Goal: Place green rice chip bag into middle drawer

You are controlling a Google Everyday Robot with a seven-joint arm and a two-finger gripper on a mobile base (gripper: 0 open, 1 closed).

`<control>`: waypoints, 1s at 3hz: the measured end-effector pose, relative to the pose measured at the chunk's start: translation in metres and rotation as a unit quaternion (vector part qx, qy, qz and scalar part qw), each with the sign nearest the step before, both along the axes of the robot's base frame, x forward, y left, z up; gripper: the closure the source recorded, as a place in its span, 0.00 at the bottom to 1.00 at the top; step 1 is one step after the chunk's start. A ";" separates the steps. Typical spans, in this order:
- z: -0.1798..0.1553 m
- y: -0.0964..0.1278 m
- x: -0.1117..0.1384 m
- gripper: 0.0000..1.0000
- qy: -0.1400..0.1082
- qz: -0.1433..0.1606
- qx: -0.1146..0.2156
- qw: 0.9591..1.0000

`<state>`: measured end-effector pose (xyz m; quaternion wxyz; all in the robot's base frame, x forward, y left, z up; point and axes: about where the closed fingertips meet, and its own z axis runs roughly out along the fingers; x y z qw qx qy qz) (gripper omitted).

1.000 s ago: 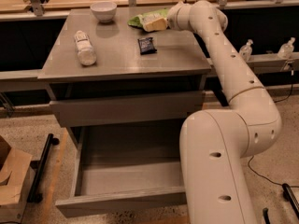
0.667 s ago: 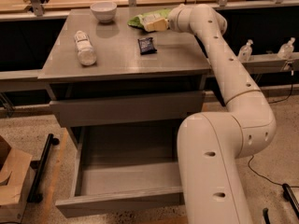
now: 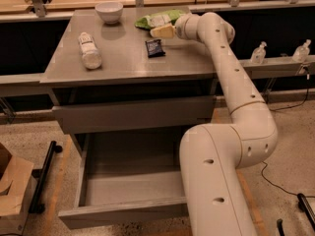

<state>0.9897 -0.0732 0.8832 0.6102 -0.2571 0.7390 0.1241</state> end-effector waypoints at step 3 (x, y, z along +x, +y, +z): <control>0.007 0.003 0.012 0.00 -0.022 -0.023 -0.017 0.999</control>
Offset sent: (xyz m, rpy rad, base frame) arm 0.1015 -0.0285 0.0442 -0.0425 -0.0648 -0.0662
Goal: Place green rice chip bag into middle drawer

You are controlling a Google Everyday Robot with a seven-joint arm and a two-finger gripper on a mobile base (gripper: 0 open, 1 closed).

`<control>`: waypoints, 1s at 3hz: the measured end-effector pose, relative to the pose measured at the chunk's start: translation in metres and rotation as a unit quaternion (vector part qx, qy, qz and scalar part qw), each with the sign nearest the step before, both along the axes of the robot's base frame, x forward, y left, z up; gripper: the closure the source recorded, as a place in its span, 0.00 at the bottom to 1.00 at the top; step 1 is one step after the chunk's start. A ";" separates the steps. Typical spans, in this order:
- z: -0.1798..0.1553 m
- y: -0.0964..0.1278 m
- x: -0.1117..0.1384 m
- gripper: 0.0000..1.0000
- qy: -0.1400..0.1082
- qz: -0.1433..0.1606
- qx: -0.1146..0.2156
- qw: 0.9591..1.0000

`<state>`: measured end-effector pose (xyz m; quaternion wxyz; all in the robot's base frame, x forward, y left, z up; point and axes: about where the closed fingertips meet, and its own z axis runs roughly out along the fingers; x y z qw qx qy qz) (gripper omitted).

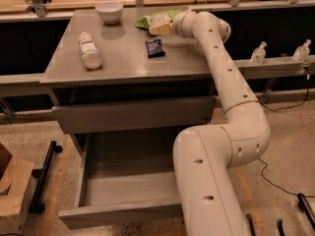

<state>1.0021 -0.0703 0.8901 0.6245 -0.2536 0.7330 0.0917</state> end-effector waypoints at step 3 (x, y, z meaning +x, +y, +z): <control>-0.010 0.034 0.003 0.00 0.003 0.021 0.001 1.000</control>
Offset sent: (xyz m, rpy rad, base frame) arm 0.1097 -0.0022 0.0270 -0.0225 0.0153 0.0440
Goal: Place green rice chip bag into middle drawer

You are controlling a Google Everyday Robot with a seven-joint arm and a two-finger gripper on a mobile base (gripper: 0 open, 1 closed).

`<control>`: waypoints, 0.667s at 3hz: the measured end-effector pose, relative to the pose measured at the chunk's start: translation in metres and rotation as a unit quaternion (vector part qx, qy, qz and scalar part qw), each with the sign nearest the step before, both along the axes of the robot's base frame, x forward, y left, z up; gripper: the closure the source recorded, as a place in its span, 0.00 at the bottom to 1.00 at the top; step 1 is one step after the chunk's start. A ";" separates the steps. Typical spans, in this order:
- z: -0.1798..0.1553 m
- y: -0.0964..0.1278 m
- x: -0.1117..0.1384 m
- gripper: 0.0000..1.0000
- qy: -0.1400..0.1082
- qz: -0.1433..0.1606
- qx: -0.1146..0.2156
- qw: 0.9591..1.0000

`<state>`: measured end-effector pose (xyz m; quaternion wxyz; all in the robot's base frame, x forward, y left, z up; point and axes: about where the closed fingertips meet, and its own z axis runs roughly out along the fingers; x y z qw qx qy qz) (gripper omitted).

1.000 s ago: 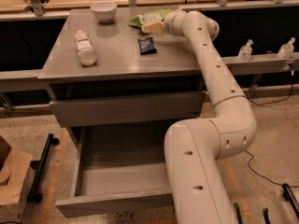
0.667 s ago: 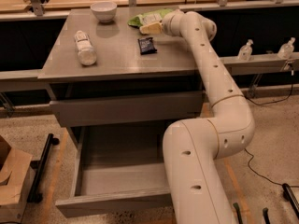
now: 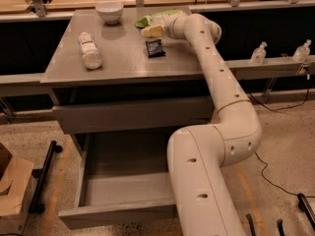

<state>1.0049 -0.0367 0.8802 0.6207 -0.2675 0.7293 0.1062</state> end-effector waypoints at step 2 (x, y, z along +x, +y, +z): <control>-0.005 0.026 0.009 0.00 -0.015 0.003 0.012 1.000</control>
Offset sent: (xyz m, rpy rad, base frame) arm 0.1509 0.0089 0.0319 0.0273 -0.0487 0.0027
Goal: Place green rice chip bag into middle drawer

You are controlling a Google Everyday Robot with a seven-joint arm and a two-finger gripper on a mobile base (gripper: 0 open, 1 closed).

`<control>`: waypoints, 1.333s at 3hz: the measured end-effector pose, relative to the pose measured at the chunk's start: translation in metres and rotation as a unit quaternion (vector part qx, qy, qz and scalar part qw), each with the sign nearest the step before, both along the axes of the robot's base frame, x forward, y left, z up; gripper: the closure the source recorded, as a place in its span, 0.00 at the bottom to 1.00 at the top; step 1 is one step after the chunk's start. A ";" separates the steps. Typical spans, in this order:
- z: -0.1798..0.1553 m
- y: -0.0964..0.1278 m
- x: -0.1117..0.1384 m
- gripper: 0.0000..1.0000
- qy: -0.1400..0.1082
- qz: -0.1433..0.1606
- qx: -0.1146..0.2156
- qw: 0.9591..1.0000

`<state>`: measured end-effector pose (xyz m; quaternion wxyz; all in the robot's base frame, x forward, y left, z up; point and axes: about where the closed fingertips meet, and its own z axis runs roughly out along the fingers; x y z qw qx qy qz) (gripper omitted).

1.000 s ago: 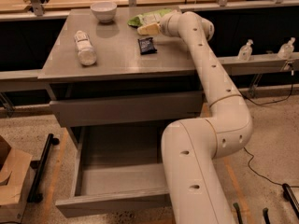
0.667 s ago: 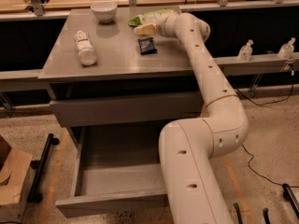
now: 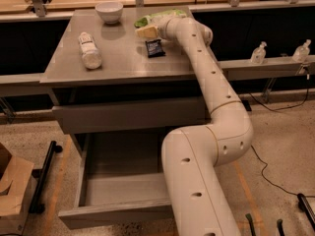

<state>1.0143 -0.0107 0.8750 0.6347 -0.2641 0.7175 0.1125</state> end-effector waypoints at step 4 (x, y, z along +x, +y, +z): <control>-0.008 -0.020 0.016 0.85 -0.005 -0.055 -0.021 0.998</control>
Offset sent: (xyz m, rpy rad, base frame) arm 0.1494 -0.0423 0.0354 -0.0206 -0.0242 -0.1096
